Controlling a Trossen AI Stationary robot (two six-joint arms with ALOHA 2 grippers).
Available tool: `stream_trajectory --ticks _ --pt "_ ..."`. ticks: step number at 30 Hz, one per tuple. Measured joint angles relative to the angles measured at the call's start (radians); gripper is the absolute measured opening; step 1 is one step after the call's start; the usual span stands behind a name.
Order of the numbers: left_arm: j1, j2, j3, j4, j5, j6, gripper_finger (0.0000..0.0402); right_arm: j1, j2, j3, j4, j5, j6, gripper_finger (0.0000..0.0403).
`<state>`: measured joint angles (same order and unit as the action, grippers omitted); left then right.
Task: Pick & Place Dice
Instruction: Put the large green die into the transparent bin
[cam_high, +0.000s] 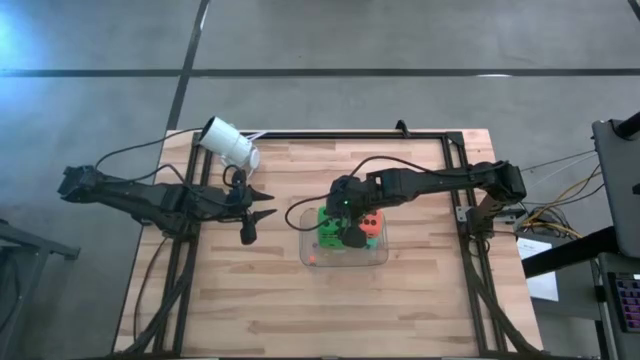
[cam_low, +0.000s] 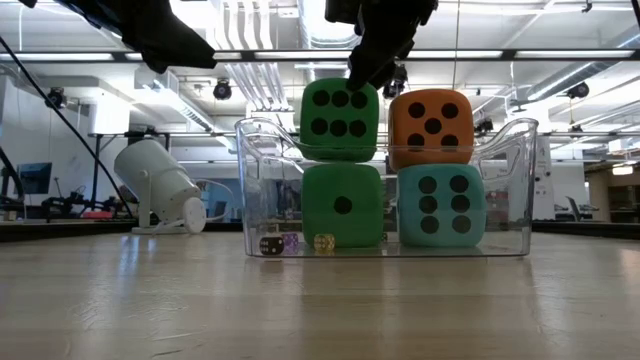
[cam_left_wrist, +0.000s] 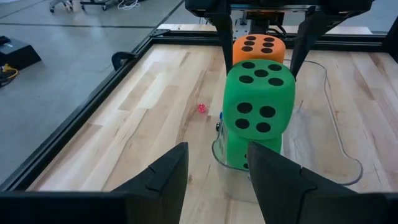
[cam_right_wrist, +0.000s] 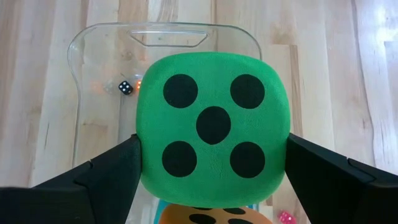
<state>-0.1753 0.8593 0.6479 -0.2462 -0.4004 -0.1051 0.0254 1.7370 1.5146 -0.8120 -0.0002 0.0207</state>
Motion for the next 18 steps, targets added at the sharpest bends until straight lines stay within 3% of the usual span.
stream_trajectory --ticks 18 --pt "0.000 0.000 0.000 0.001 0.000 0.000 0.0171 0.001 0.000 0.000 -0.001 -0.009 0.030 0.0350"
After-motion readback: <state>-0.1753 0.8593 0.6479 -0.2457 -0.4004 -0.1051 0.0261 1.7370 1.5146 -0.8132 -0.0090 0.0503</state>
